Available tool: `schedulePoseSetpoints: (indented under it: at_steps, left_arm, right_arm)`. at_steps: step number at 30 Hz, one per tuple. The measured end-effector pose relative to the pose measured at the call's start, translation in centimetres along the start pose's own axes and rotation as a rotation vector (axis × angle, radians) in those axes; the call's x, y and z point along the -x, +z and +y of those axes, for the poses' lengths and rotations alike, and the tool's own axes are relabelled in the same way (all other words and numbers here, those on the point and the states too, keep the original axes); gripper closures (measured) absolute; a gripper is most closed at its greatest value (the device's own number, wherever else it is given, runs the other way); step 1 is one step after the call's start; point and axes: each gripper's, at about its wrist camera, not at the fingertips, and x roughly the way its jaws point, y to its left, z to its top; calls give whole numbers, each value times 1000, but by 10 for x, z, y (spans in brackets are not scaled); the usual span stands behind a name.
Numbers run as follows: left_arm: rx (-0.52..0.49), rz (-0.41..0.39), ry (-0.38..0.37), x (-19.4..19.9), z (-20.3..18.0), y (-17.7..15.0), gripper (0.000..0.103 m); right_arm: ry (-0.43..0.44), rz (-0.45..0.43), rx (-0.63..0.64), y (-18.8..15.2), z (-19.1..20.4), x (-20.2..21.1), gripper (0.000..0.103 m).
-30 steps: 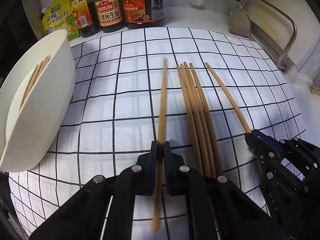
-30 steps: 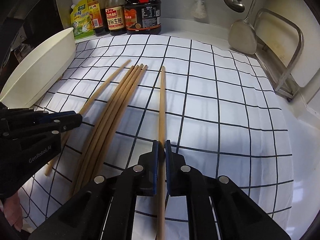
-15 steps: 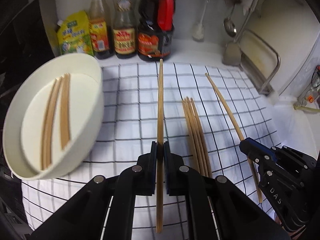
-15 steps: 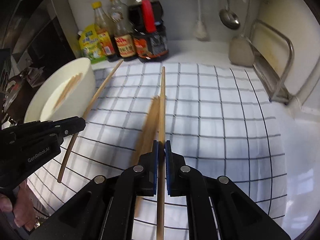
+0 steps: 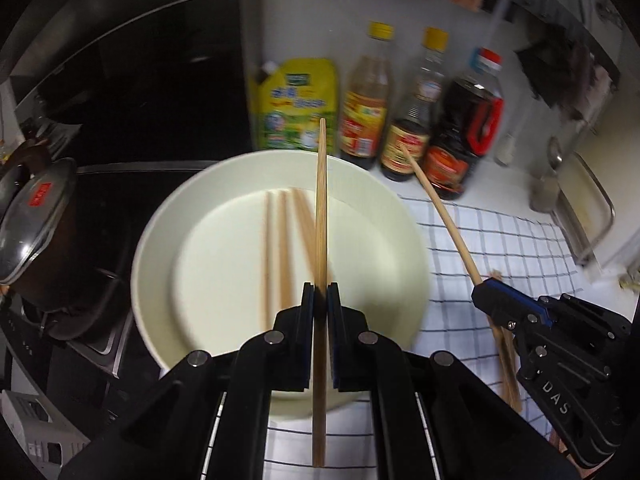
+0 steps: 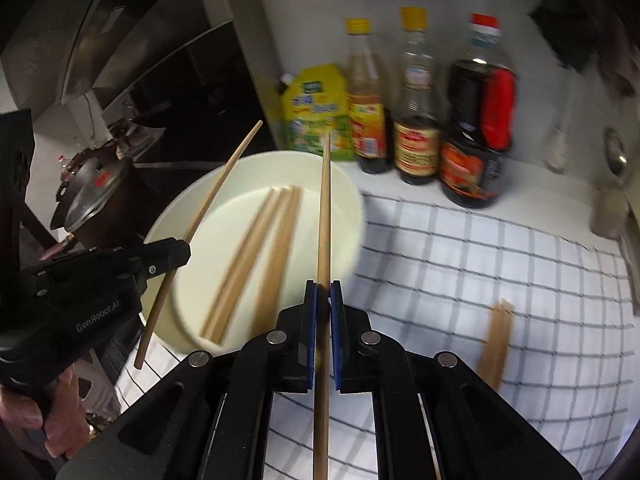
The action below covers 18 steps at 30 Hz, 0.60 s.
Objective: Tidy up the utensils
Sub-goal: 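Carry the left tool's chopstick into the white bowl while the right tool carries its own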
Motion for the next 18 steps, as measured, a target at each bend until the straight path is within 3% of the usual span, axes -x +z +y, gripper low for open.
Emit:
schedulePoseSetpoints:
  at_steps: [8, 18]
  left_arm:
    - [40, 14, 34, -22, 58, 14, 95]
    - [60, 105, 15, -69, 78, 9, 95]
  right_arm:
    - [37, 6, 28, 43, 54, -56, 96]
    - [-6, 128, -16, 38, 58, -116, 96]
